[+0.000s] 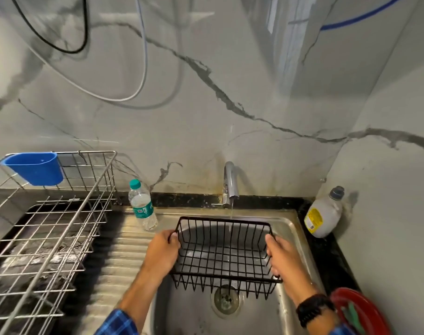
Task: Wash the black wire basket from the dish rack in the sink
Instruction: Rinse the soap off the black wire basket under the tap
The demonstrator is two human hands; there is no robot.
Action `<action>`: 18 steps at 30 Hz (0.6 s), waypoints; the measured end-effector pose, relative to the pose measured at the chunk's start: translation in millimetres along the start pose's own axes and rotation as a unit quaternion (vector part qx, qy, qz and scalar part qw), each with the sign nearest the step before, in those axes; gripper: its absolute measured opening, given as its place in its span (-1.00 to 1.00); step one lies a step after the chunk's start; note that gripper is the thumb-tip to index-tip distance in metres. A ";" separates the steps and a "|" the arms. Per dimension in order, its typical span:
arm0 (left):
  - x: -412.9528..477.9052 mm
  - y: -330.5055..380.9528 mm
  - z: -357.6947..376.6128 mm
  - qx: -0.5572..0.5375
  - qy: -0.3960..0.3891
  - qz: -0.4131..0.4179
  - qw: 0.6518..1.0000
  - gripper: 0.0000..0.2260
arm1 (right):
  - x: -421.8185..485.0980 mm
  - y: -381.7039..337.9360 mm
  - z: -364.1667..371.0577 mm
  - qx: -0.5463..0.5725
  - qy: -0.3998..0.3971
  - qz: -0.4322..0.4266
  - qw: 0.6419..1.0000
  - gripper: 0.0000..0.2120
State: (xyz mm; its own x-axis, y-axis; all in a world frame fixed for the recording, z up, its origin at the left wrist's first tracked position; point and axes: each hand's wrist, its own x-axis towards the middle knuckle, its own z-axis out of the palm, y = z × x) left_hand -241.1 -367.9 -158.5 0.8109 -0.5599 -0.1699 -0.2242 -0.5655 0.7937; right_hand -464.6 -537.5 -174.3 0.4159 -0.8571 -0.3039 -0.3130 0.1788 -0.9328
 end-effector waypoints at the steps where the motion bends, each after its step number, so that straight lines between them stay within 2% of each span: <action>1: -2.7 -0.8 -0.9 0.005 -0.004 -0.004 1.000 -0.68 | -2.6 4.1 -2.6 -0.003 -0.008 0.013 1.000 -0.77; 3: -10.3 0.3 -2.7 0.031 -0.009 -0.006 0.999 -0.67 | -8.8 9.8 -8.3 -0.022 -0.012 0.026 0.999 -0.78; 5: -18.1 2.2 -2.0 0.040 -0.015 -0.001 0.999 -0.66 | -17.0 11.3 -12.9 -0.034 0.014 -0.020 0.999 -0.81; 8: -25.3 4.8 2.8 0.046 0.011 0.014 0.999 -0.68 | -33.8 8.3 -16.1 -0.043 0.072 -0.091 0.992 -0.65; 10: -28.7 6.4 5.8 0.050 0.022 0.029 0.998 -0.69 | -39.9 3.5 -17.1 -0.072 0.095 -0.087 0.989 -0.73; 11: -30.8 8.4 6.8 0.044 0.008 0.031 0.999 -0.70 | -37.7 4.4 -19.1 -0.082 0.099 -0.064 0.990 -0.82; 14: -34.3 5.0 7.4 0.117 -0.081 0.028 0.989 -0.69 | -33.8 9.3 -28.4 -0.078 0.098 0.001 0.992 -0.74; 16: -29.3 -3.7 10.2 0.160 -0.139 -0.007 0.977 -0.75 | -34.8 14.1 -36.1 -0.105 0.103 -0.008 0.989 -0.73; 18: -19.9 -5.0 12.7 0.144 -0.140 -0.030 0.979 -0.81 | -40.4 15.8 -38.4 -0.131 0.119 -0.033 0.984 -0.70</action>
State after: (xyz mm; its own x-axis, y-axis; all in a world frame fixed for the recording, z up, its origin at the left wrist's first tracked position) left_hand -262.9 -361.6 -166.5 0.6566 -0.6412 -0.3972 -0.3558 -0.7276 0.5865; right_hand -519.2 -518.5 -169.3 0.2400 -0.9574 -0.1608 -0.5136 0.0153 -0.8579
